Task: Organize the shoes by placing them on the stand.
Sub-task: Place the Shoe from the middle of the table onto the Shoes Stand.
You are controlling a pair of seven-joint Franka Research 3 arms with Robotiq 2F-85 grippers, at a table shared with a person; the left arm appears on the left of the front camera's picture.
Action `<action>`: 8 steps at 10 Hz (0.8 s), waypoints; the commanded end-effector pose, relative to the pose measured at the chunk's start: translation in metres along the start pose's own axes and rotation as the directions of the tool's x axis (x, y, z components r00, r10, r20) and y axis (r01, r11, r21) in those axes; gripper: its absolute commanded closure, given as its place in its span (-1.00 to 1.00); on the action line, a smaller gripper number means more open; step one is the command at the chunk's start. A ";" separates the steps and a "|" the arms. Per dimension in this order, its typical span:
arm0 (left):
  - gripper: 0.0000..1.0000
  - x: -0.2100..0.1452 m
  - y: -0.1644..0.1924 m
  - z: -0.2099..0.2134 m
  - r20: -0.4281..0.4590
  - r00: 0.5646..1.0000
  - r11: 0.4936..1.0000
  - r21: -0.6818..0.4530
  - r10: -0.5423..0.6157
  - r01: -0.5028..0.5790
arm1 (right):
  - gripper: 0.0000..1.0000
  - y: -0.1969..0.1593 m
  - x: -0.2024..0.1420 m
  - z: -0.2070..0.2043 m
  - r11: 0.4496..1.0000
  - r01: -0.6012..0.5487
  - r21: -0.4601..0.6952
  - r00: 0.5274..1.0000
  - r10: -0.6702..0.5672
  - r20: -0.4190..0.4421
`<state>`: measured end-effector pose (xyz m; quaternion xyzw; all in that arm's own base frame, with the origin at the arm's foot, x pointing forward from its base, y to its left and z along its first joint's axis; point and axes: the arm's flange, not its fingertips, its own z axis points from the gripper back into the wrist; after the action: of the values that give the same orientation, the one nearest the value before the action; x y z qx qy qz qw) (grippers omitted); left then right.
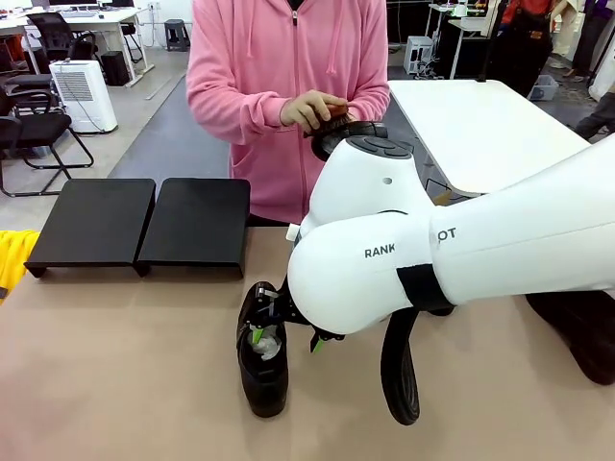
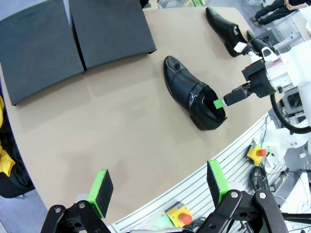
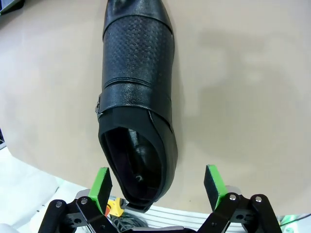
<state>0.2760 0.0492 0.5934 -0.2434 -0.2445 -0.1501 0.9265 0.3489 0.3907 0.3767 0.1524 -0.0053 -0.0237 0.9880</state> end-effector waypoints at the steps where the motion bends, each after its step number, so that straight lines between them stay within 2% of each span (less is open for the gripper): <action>1: -1.00 0.000 0.000 0.001 0.004 1.000 1.000 -0.015 -0.015 0.015 | -1.00 0.004 0.002 0.001 1.000 0.005 -0.003 1.000 -0.005 0.026; 3: -1.00 0.000 0.000 0.001 0.004 1.000 1.000 -0.015 -0.015 0.015 | -1.00 0.000 0.000 0.000 1.000 0.000 0.000 1.000 0.000 0.000; 4: -1.00 0.000 0.000 0.000 0.000 1.000 1.000 0.000 0.000 0.000 | -1.00 -0.013 -0.023 0.022 1.000 0.010 -0.013 0.999 -0.010 0.031; 5: -1.00 -0.005 -0.016 -0.014 -0.060 0.996 0.995 0.070 -0.069 0.073 | -1.00 -0.029 -0.036 0.041 0.999 0.023 -0.022 1.000 -0.022 0.017; 6: -1.00 -0.014 -0.034 -0.032 -0.120 0.992 0.991 0.117 -0.045 0.059 | -1.00 -0.050 -0.051 0.064 0.998 0.055 -0.030 0.998 -0.054 0.041; 7: -1.00 -0.024 -0.050 -0.047 -0.167 0.985 0.985 0.170 0.040 -0.011 | -1.00 -0.070 -0.061 0.081 0.996 0.083 -0.039 0.995 -0.080 0.063; 8: -1.00 -0.030 -0.062 -0.065 -0.250 0.959 0.973 0.218 0.132 -0.077 | -1.00 -0.092 -0.068 0.097 0.991 0.127 -0.031 0.988 -0.124 0.090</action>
<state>0.2629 -0.0173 0.5574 -0.1556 -0.1680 -0.1402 0.9633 0.2909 0.3078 0.4286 0.1300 -0.0302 -0.0670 0.9888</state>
